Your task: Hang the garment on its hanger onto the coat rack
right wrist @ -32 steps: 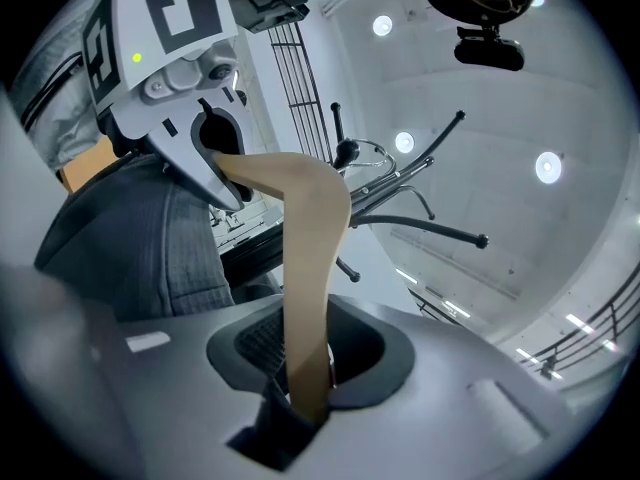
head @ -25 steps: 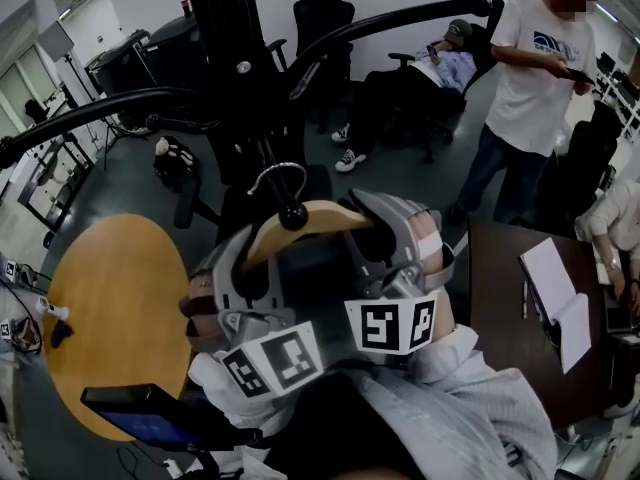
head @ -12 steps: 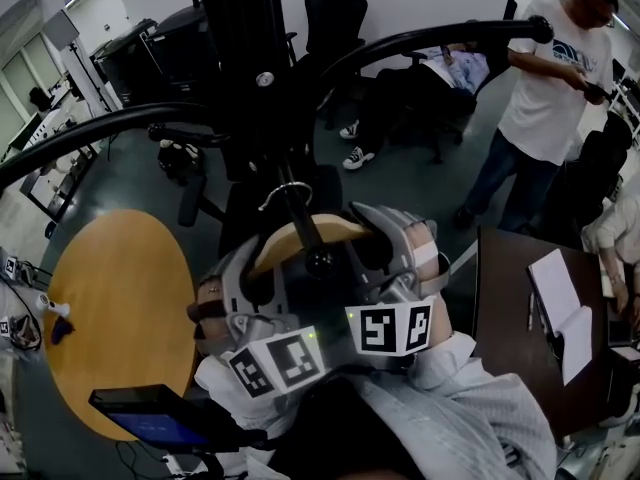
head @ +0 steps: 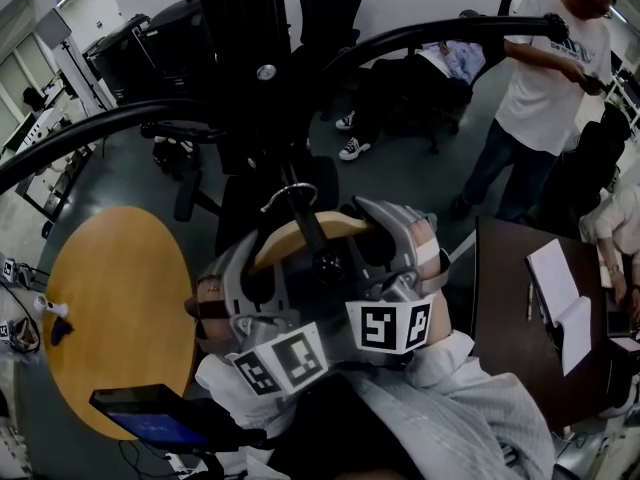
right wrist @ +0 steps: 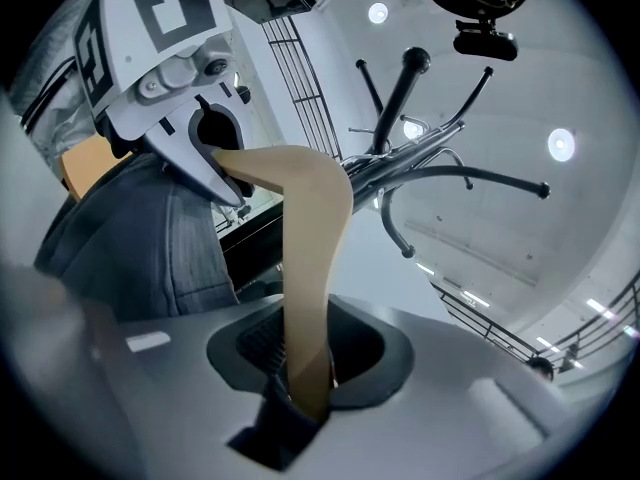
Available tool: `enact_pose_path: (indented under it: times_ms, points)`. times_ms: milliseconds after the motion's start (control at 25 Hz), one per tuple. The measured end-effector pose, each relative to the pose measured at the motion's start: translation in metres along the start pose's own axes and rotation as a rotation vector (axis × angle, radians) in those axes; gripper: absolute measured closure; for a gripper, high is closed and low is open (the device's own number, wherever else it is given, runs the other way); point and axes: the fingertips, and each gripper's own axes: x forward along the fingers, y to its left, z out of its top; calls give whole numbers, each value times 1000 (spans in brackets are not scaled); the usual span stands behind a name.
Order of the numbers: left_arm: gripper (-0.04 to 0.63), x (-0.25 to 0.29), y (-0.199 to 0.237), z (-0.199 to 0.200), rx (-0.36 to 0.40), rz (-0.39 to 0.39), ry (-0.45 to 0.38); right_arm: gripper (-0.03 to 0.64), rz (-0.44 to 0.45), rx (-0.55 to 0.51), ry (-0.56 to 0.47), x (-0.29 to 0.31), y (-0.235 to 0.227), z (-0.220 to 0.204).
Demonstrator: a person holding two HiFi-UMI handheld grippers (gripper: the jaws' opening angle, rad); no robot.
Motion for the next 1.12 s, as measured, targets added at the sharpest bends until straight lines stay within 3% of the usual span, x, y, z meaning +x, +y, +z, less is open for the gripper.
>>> enact_pose_path:
  times_ms: [160,280,600,960,1120]
  points:
    - [541,-7,-10,4,2,14,-19,528,32,5,-10,-13,4,-7]
    - [501,-10,0,3,12,21,-41,525,65,-13,-15,-13,6,0]
    - [459,-27,-2,17,28,-28,-106,466,175,14,-72,-36,13,23]
    - [455,-54,4,17,34,6,-98,459,151,40,-46,-64,8,26]
    - [451,-74,-8,28,5,-39,-128,459,131,76,-36,-86,8,21]
